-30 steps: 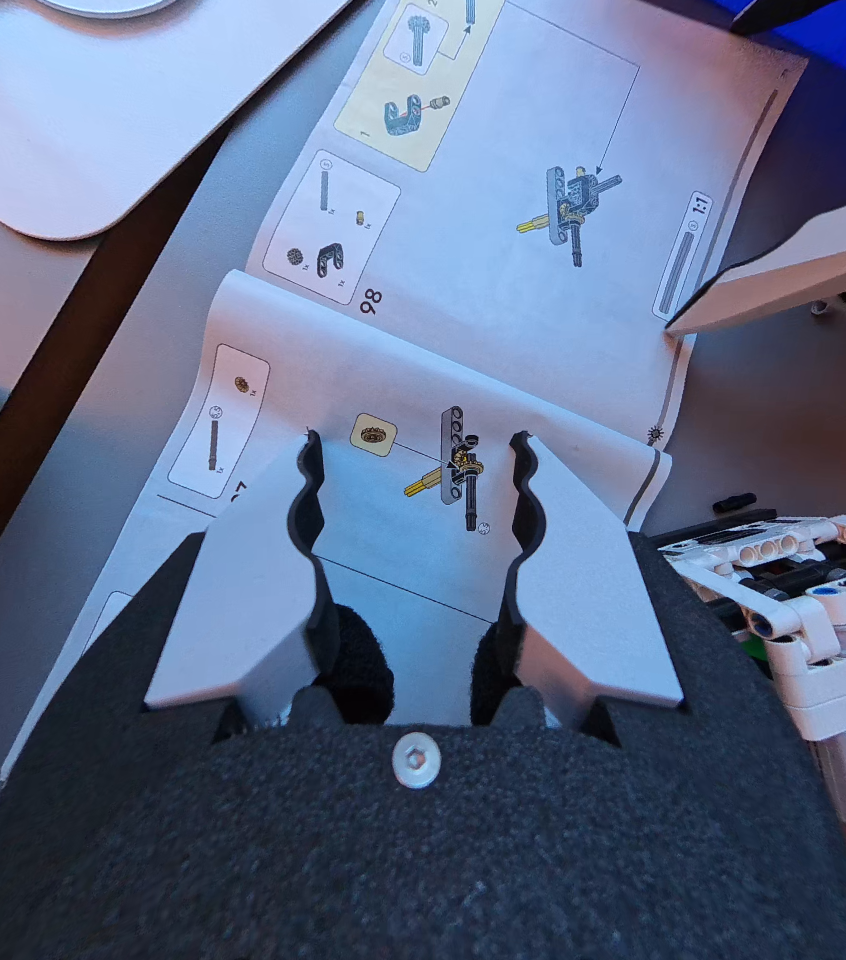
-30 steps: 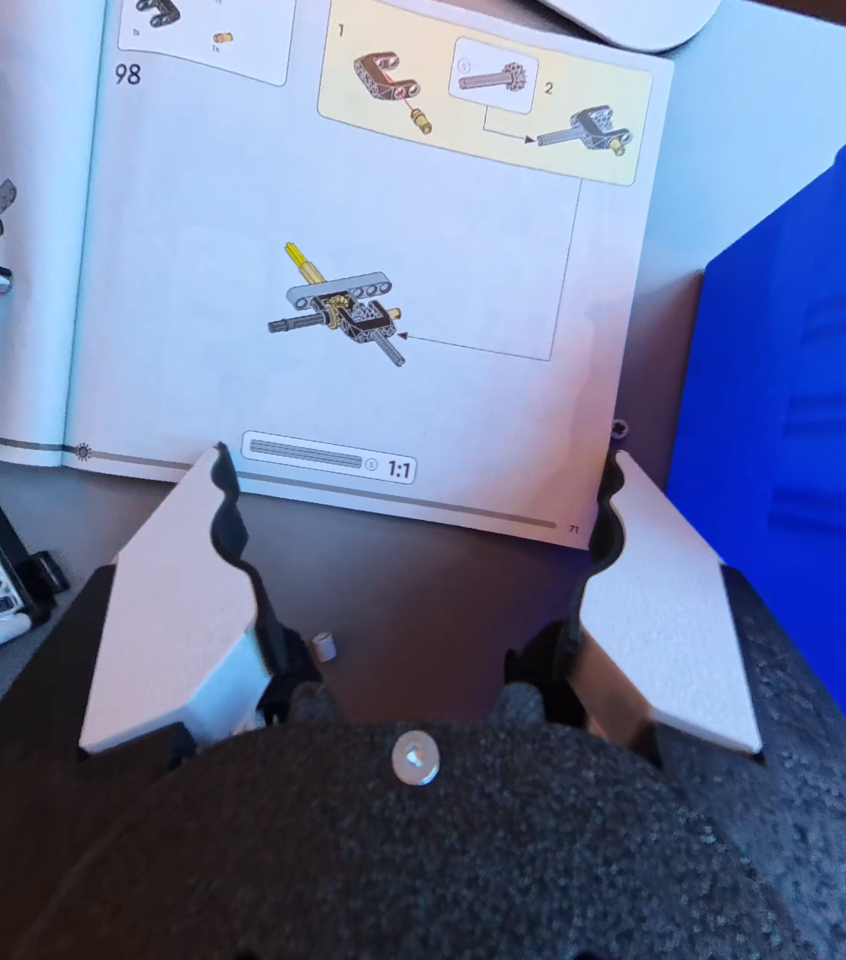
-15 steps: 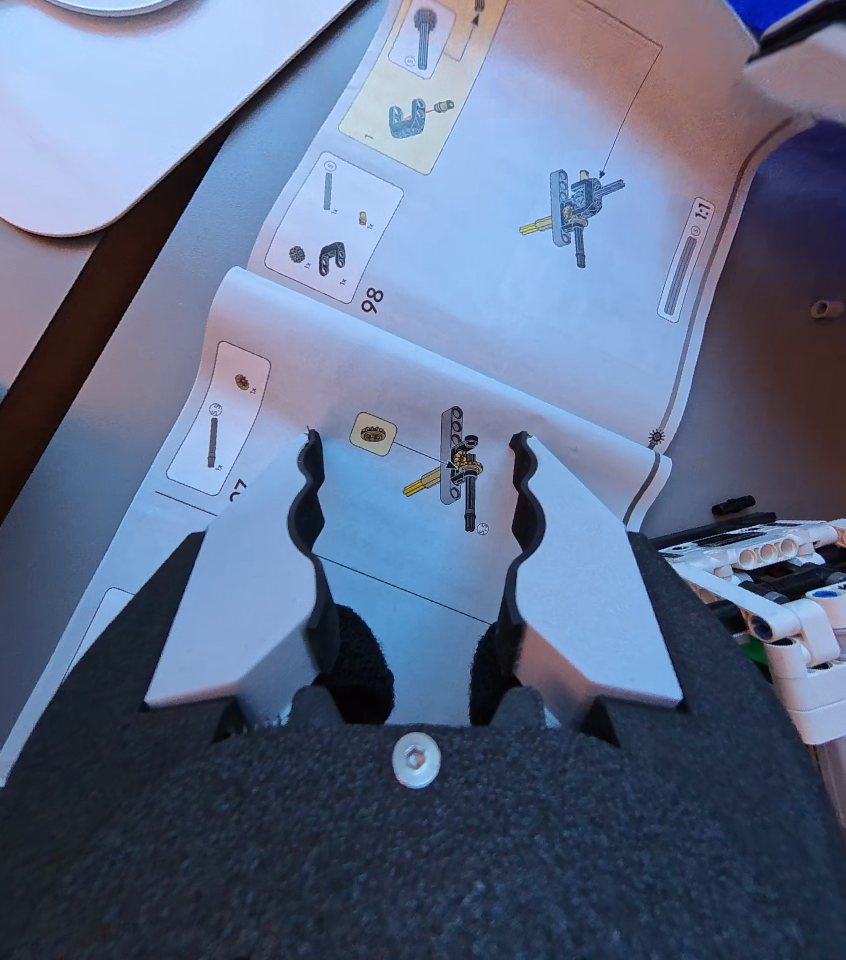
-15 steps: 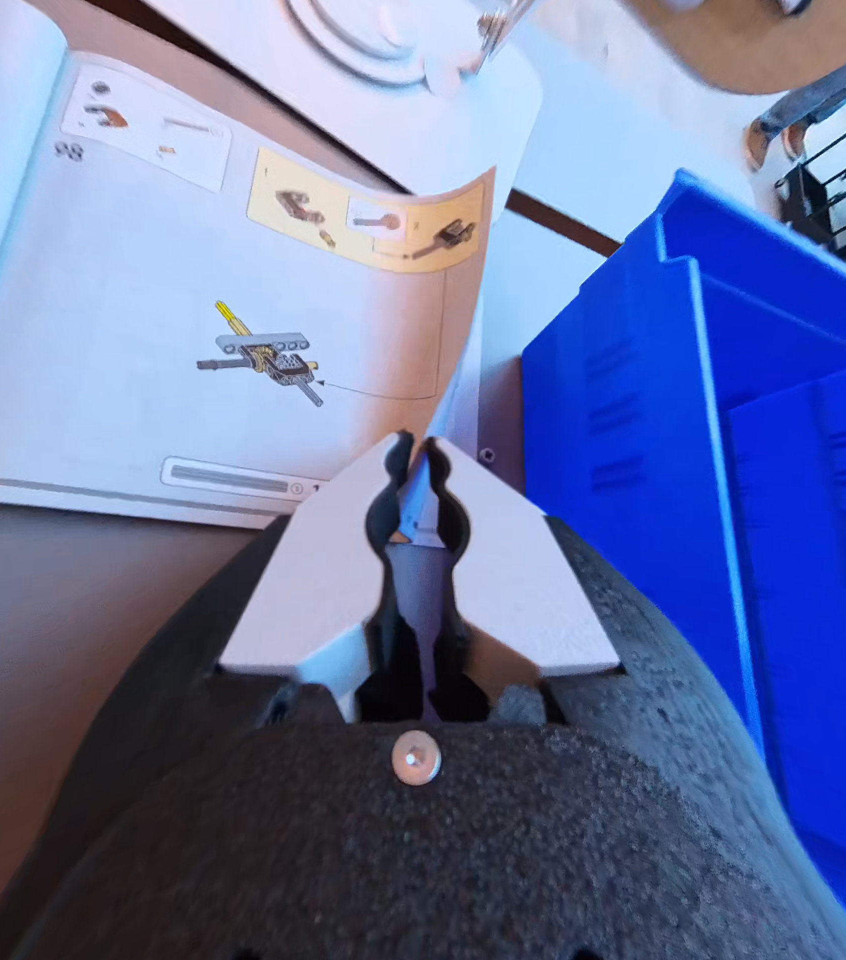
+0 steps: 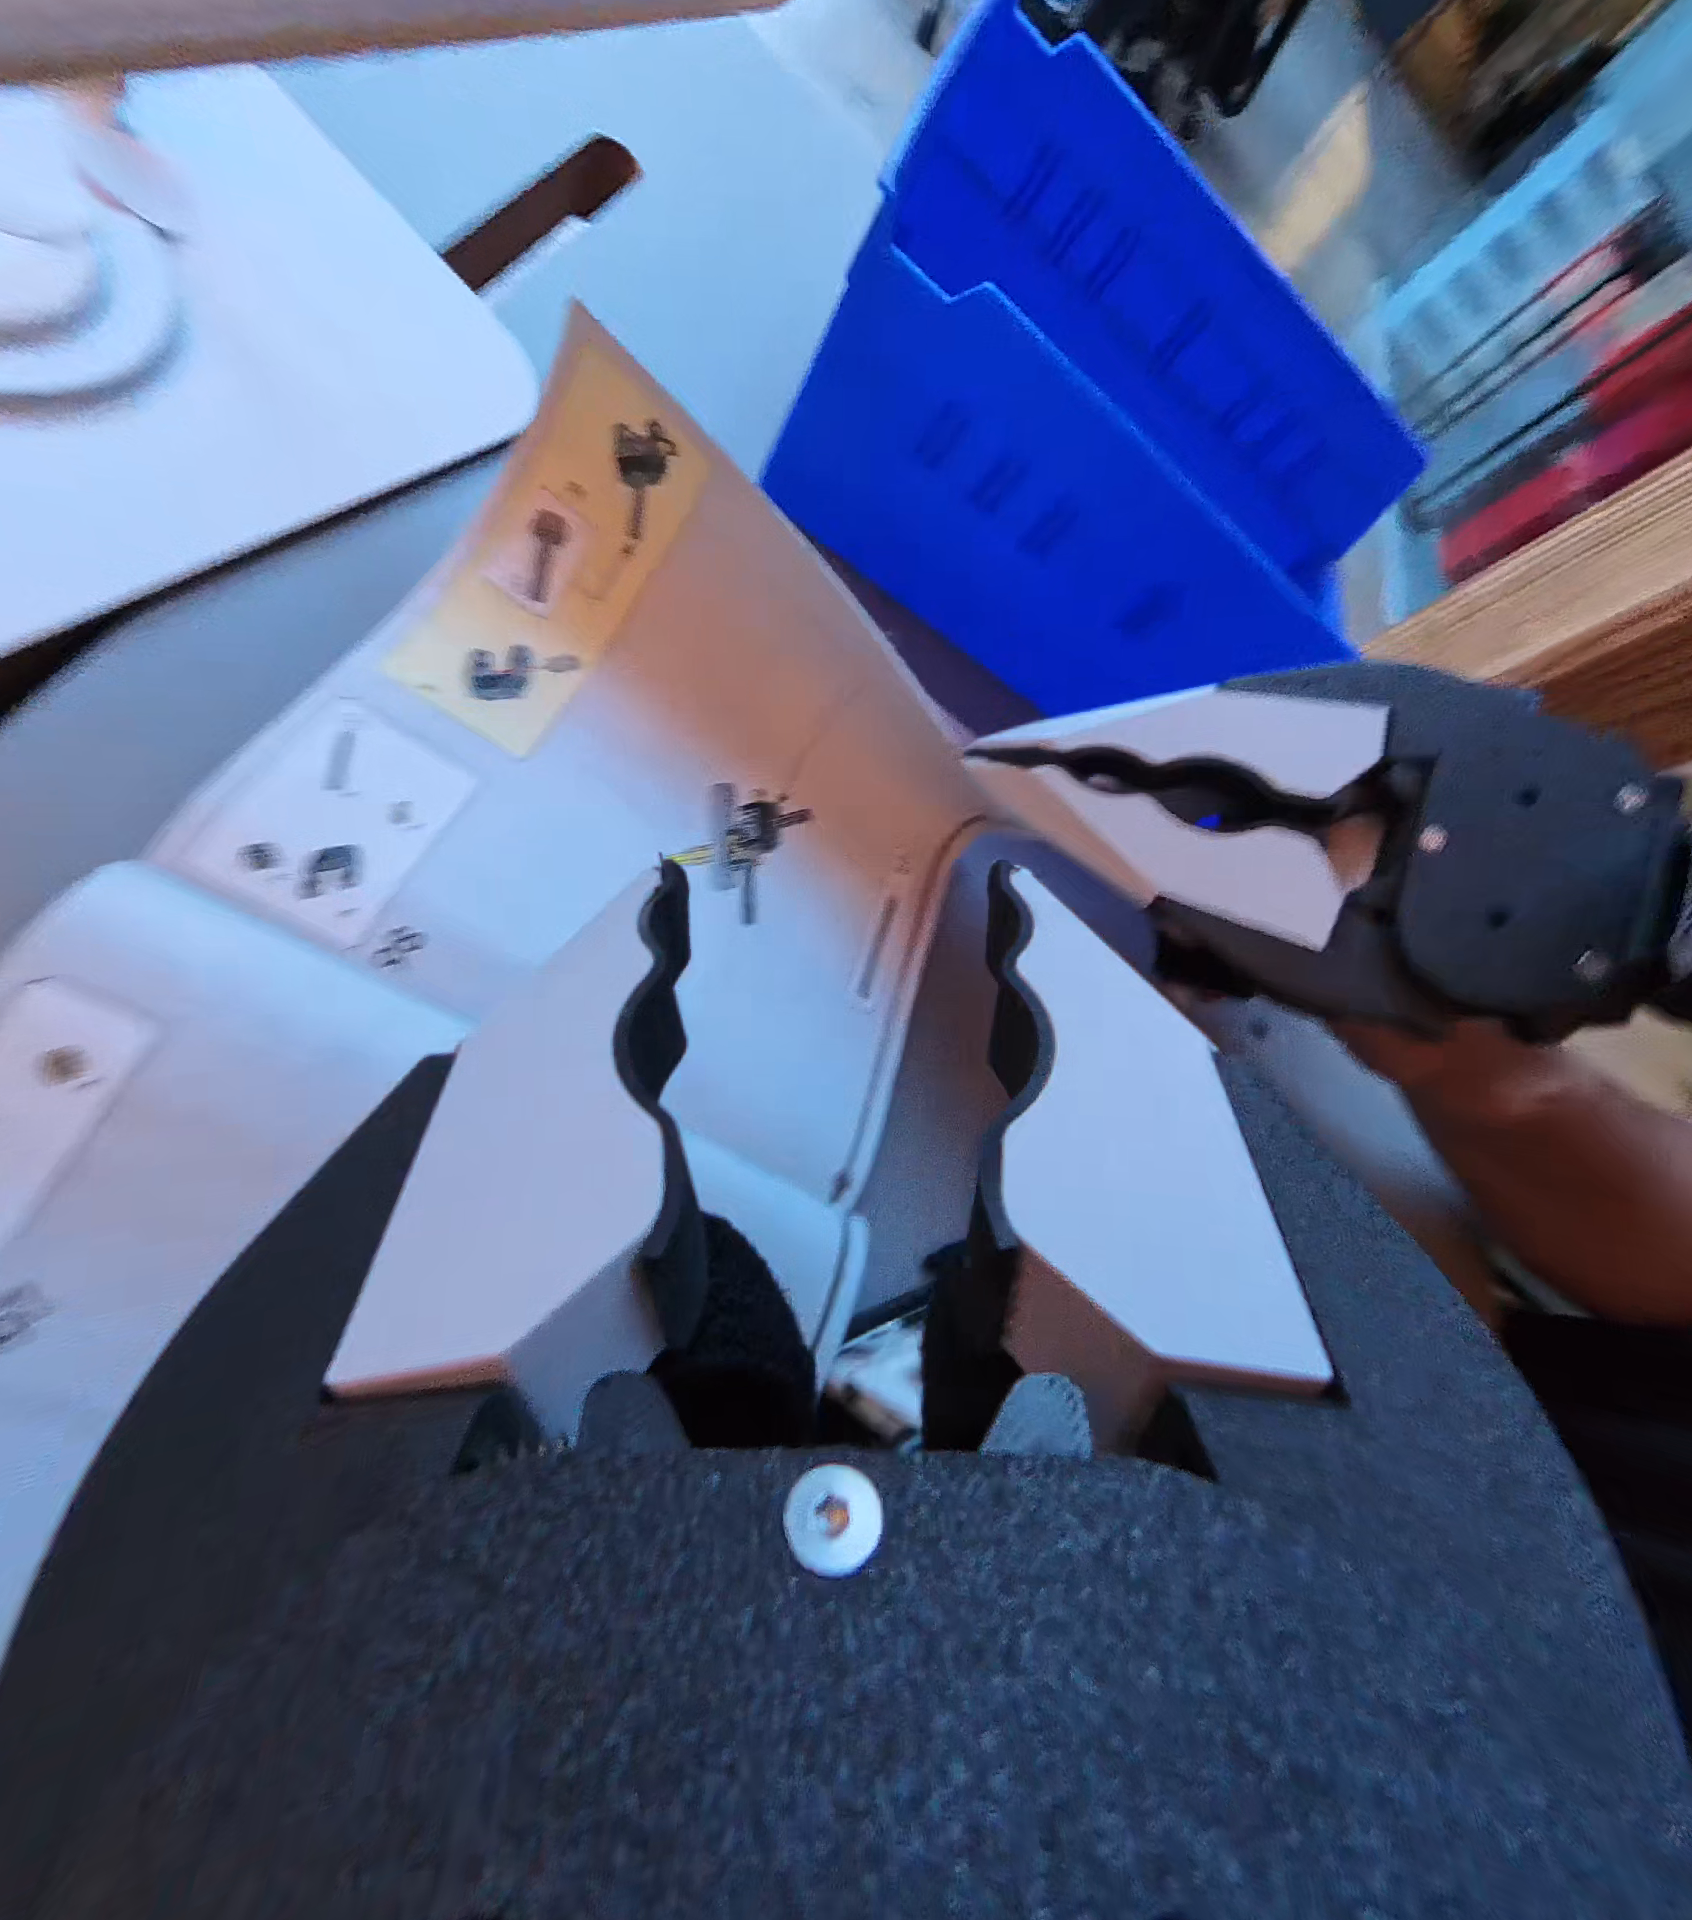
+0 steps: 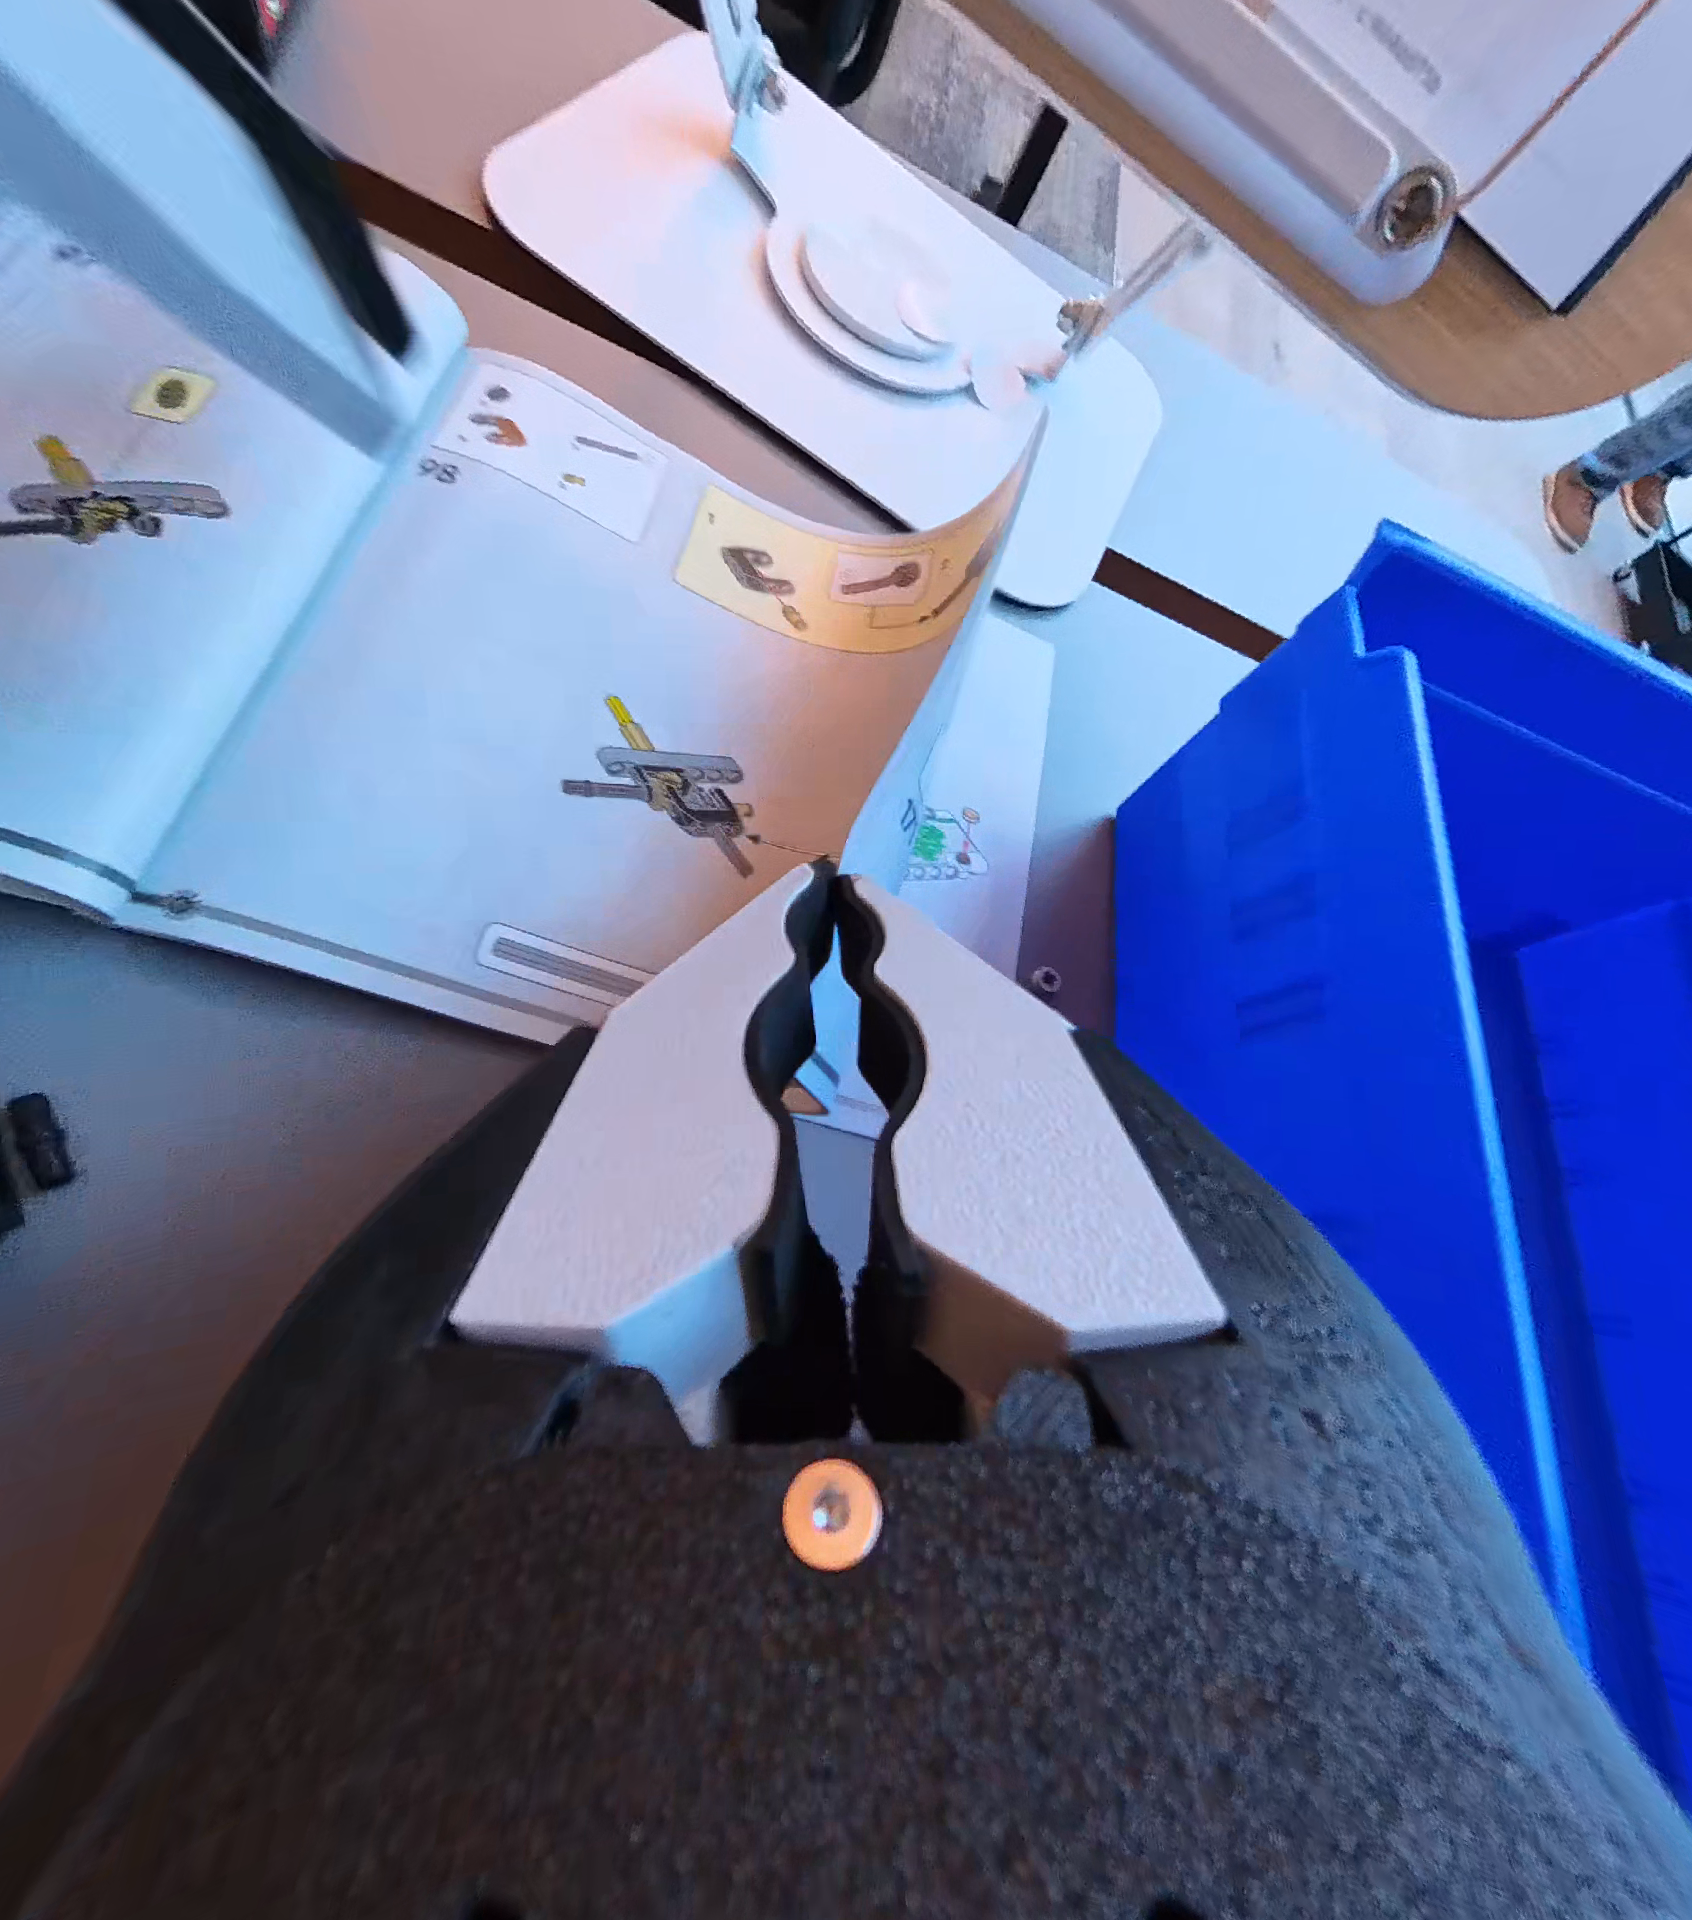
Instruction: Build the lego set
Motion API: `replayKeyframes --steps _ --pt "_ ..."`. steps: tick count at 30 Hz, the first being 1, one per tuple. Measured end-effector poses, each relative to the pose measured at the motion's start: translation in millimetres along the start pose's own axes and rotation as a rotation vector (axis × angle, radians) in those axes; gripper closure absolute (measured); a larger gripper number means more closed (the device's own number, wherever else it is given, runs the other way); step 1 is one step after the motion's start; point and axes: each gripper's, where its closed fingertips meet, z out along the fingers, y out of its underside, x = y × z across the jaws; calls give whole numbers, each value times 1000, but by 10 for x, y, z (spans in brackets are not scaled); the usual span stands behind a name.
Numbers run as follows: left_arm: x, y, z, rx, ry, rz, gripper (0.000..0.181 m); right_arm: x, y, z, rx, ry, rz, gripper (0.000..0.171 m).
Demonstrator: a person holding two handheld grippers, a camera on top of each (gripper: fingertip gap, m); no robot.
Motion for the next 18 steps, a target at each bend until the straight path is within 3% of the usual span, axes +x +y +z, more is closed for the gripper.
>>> replayKeyframes --steps 3,8,13,15,18 --pt "137 7 307 -56 120 -117 126 -67 -27 -24 20 -14 -4 171" --pt "154 -106 697 -107 168 -191 152 -136 -67 -75 51 -39 -2 171" --pt "205 -170 796 -115 207 -212 179 -113 -107 -120 72 -43 1 171" --pt "219 -157 785 -112 230 -222 181 -138 -86 -123 61 -81 31 171" --pt "240 -136 716 -97 265 -206 181 -155 -184 -269 116 -137 106 147"
